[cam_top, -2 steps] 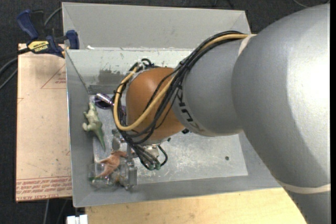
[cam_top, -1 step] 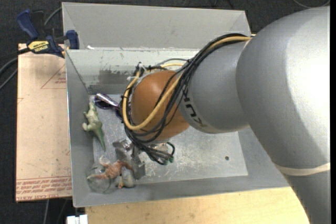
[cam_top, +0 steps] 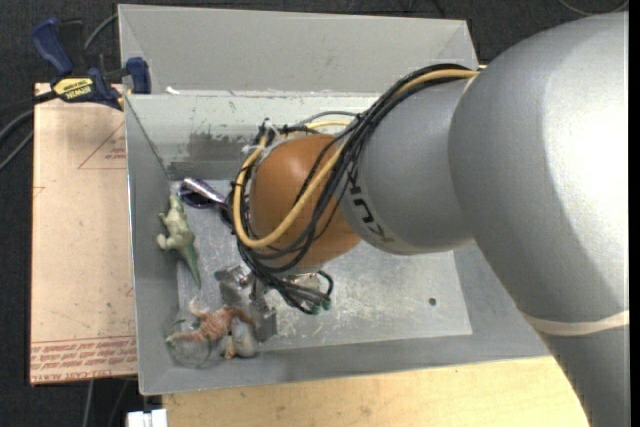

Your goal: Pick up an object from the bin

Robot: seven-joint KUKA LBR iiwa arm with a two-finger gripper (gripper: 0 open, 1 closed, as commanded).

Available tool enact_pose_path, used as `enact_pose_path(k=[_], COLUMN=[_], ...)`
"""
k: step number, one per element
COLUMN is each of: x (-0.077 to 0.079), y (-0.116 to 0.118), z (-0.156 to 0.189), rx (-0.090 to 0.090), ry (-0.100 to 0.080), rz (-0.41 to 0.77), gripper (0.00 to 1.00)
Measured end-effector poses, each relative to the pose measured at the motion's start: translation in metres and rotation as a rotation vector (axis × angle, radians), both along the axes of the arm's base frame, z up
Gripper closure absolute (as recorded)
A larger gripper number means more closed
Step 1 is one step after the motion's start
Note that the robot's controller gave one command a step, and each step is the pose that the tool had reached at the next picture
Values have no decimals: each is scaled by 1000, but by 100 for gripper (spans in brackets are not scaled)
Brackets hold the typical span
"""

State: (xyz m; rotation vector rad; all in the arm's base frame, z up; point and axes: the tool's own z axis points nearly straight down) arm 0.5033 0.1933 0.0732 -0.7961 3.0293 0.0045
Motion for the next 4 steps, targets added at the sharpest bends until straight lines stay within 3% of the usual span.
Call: enact_pose_path(k=[1, 2, 3, 4], x=[-3, 25, 24, 24], y=[10, 18, 19, 18], z=[1, -1, -3, -3], rx=[0, -5, -2, -3], ry=[-19, -6, -5, -4], rz=[404, 603, 603, 603], gripper=[100, 100, 0, 100])
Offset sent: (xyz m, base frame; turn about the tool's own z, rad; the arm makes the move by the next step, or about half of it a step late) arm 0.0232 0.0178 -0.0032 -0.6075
